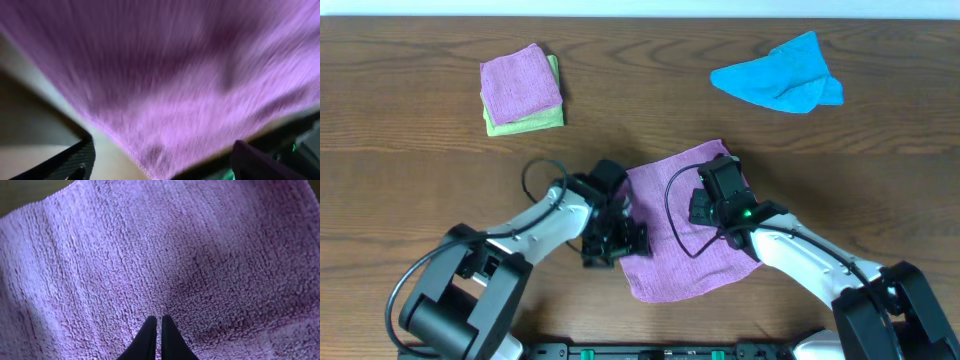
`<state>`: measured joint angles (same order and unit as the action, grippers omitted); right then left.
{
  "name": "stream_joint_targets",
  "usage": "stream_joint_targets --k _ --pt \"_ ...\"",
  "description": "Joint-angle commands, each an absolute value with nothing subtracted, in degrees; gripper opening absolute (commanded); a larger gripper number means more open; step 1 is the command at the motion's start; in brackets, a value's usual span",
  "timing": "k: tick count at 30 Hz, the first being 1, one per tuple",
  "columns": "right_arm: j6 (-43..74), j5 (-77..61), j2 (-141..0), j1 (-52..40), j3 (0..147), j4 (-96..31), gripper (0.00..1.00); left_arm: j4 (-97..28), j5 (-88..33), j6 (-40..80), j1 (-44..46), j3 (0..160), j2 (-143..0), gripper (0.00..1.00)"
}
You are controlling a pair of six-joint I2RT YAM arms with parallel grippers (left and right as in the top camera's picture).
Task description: Fold the cloth
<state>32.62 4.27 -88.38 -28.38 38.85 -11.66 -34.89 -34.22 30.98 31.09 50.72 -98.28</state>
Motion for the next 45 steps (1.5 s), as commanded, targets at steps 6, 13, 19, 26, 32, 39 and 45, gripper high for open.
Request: stream_joint_targets --k 6,13,19,26,32,39,45 --pt "26.04 10.35 -88.47 -28.75 39.59 -10.76 0.02 -29.65 -28.29 34.96 30.74 54.83 -99.09 0.55" --pt "26.02 10.07 -88.47 -28.69 39.59 -10.0 0.01 -38.0 -25.85 34.74 30.72 60.75 -99.09 0.11" --pt "26.04 10.07 -88.47 -28.69 39.59 -10.24 0.02 -52.14 -21.98 31.81 30.72 63.4 -99.09 0.63" --pt "26.04 10.07 -88.47 -28.69 39.59 -10.0 0.02 -54.22 -16.43 31.73 30.72 63.57 -99.09 0.6" --pt "24.56 10.66 -88.47 -28.62 39.59 -9.63 0.02 -45.21 -16.8 31.35 30.72 66.06 -99.09 0.11" --pt "22.31 11.09 -88.47 -24.47 39.59 -9.58 0.01 -40.47 -5.78 32.21 30.76 66.74 -99.35 0.06" --pt "13.32 2.07 -88.47 -18.94 39.59 -7.44 0.01 -37.1 -4.01 35.66 30.89 66.74 -100.2 0.06"
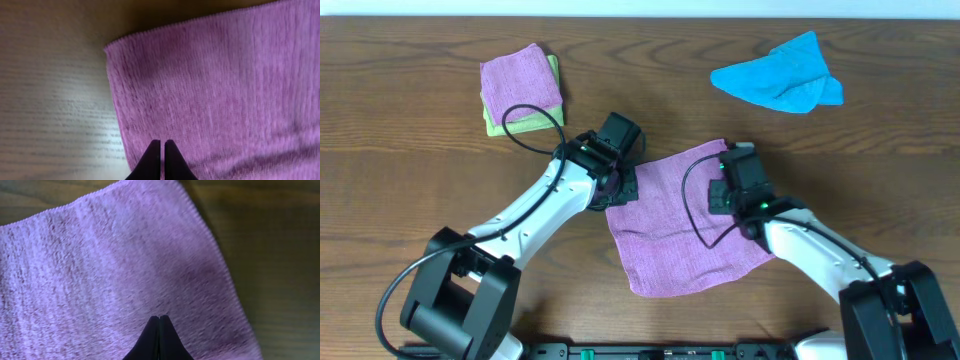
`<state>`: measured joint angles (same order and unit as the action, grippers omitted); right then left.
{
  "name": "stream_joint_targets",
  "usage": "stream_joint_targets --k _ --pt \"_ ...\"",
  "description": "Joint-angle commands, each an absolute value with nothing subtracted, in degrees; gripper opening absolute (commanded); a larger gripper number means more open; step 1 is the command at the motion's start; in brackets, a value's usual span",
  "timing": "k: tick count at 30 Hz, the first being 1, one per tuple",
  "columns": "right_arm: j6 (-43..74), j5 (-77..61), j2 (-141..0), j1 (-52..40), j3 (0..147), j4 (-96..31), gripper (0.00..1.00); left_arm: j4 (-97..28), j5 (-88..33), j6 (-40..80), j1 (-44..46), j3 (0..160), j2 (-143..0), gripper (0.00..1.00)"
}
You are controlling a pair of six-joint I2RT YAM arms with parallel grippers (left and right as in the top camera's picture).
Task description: Fold the cloth
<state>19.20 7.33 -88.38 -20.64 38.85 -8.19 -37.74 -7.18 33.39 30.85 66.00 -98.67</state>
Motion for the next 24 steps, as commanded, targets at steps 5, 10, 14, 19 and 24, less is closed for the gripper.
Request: stream_joint_targets --k 5,10,14,19,24 --pt "8.97 -1.98 -88.53 -17.67 39.59 -6.44 0.01 -35.4 -5.54 37.01 31.99 66.72 -104.71 0.06" --pt "4.95 -1.98 -88.53 -16.95 39.59 -5.39 0.01 -34.17 -6.07 39.92 33.67 66.72 -107.46 0.06" --pt "4.51 -1.98 -88.53 -16.45 39.59 -4.86 0.01 -33.91 -5.39 40.36 33.89 66.72 -107.59 0.06" --pt "3.55 -2.0 -91.42 -16.43 39.59 -2.76 0.01 -34.22 -2.52 40.34 33.91 66.72 -108.33 0.06" --pt "3.09 -2.0 -95.94 -16.43 39.59 0.05 0.01 -33.65 0.64 40.36 33.89 66.72 -108.49 0.06"
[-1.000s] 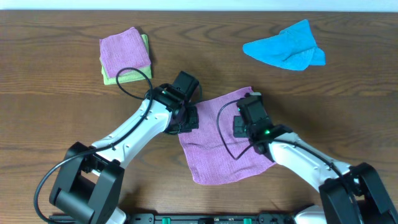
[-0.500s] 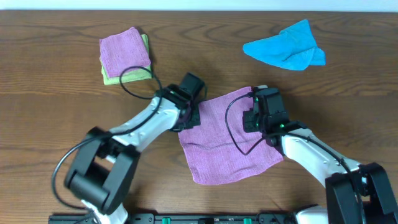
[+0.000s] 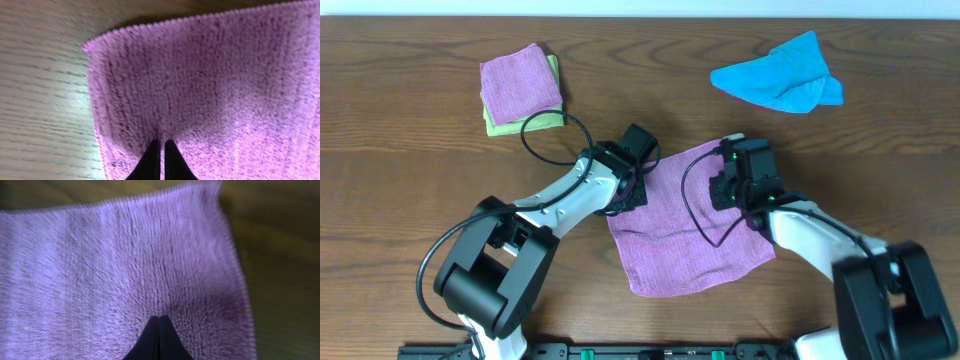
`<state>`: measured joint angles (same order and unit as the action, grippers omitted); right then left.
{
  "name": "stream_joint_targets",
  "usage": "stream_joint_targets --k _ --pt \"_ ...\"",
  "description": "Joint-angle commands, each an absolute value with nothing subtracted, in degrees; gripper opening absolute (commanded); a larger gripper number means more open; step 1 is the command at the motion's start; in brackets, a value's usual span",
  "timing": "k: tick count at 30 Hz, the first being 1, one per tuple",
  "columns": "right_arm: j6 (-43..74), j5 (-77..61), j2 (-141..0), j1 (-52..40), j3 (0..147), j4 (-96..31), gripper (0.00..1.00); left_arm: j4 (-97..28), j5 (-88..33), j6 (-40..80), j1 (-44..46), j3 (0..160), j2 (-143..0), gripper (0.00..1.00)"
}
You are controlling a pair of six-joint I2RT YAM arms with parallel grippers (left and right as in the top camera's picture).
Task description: Fold the cloth
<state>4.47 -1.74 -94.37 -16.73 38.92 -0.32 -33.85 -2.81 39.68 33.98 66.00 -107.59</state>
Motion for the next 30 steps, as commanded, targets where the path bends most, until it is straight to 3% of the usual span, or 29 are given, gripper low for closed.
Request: stream_joint_targets --k 1,10,22,30 --pt "3.09 -1.98 -96.31 -16.43 39.59 0.05 0.01 -33.63 1.5 40.36 33.89 66.72 -108.53 0.06" --pt "3.77 -1.93 -96.71 -16.47 39.59 -3.6 0.01 -31.99 5.13 40.34 33.54 66.72 -110.28 0.06" --pt "16.38 -1.56 -96.71 -16.53 39.59 -14.44 0.01 -24.38 4.49 40.25 30.22 66.72 -115.52 0.06" --pt "16.45 -0.01 -96.71 -16.53 39.59 -9.72 0.01 -17.52 3.33 40.25 26.92 66.76 -115.77 0.06"
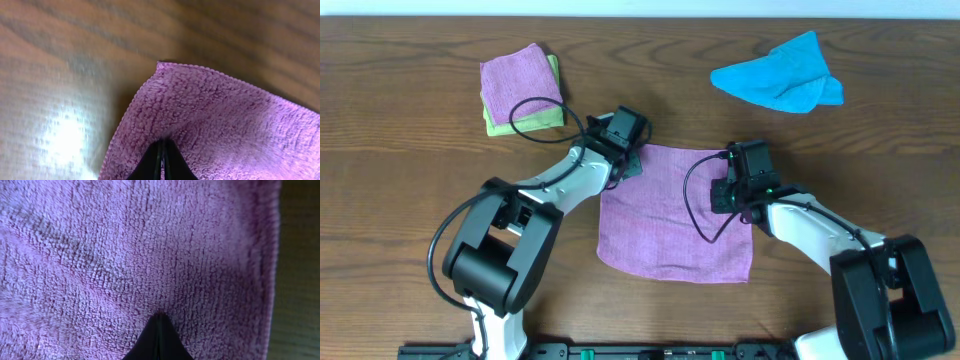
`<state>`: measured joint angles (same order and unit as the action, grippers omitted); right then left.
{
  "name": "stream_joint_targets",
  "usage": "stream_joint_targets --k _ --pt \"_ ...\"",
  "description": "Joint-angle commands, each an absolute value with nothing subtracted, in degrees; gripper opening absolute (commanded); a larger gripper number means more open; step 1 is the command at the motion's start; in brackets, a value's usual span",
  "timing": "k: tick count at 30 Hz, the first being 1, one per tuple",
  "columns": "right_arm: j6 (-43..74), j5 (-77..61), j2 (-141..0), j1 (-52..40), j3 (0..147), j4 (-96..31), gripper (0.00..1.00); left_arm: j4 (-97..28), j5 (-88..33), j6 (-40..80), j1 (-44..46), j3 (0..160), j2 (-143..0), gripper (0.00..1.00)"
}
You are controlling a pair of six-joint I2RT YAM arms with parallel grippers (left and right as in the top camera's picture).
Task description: Fold the cloth
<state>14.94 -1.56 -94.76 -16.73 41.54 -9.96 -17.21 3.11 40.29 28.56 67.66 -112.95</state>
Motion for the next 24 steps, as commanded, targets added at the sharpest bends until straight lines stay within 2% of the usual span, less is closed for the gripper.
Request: stream_joint_targets --k 1,3,4,5,6,7,8,12,13,16,18,22,24 --pt "16.12 -0.01 -96.71 -16.53 39.59 -8.8 0.02 -17.5 2.81 40.25 26.59 66.76 -115.77 0.06" --pt "15.79 -0.03 -96.71 -16.53 39.59 -7.84 0.02 -17.54 1.34 39.53 26.41 66.78 -115.74 0.07" --pt "15.79 -0.03 -96.71 -16.53 39.59 -7.55 0.01 -17.89 0.62 38.61 26.37 66.85 -115.7 0.11" --pt "15.79 -0.14 -96.71 -16.53 39.62 -7.46 0.02 -18.76 0.12 37.71 26.37 67.05 -115.5 0.2" --pt "15.77 -0.3 -96.64 -16.53 39.66 -7.46 0.02 -19.68 0.21 37.01 26.37 67.33 -115.33 0.44" --pt "15.55 -0.32 -96.64 -16.53 39.75 -7.42 0.01 -20.53 0.19 35.79 26.33 67.66 -114.93 0.83" --pt "15.33 -0.34 -96.64 -16.53 39.81 -7.22 0.01 -21.3 0.19 34.74 26.24 68.03 -114.48 0.98" --pt "14.5 -0.73 -96.62 -16.53 40.64 -6.48 0.02 -23.27 0.14 30.22 26.11 69.6 -111.42 0.95" --pt "14.5 -1.52 -96.51 -16.53 41.04 -6.66 0.11 -24.34 0.16 29.54 26.11 70.04 -110.17 0.95" --pt "14.52 -4.36 -95.02 -16.53 42.09 -7.73 0.13 -28.14 0.27 27.92 26.11 71.13 -106.24 0.95" --pt "14.52 -4.78 -92.77 -16.53 42.5 -8.36 0.24 -30.0 0.4 26.0 26.11 71.33 -102.94 0.95" --pt "14.59 -4.8 -86.06 -16.53 42.68 -9.98 0.27 -34.96 -0.05 23.97 26.11 71.33 -95.5 0.95" --pt "15.29 -4.8 -81.56 -16.58 42.7 -13.76 0.26 -40.47 -0.8 23.97 26.11 71.33 -91.35 0.95"
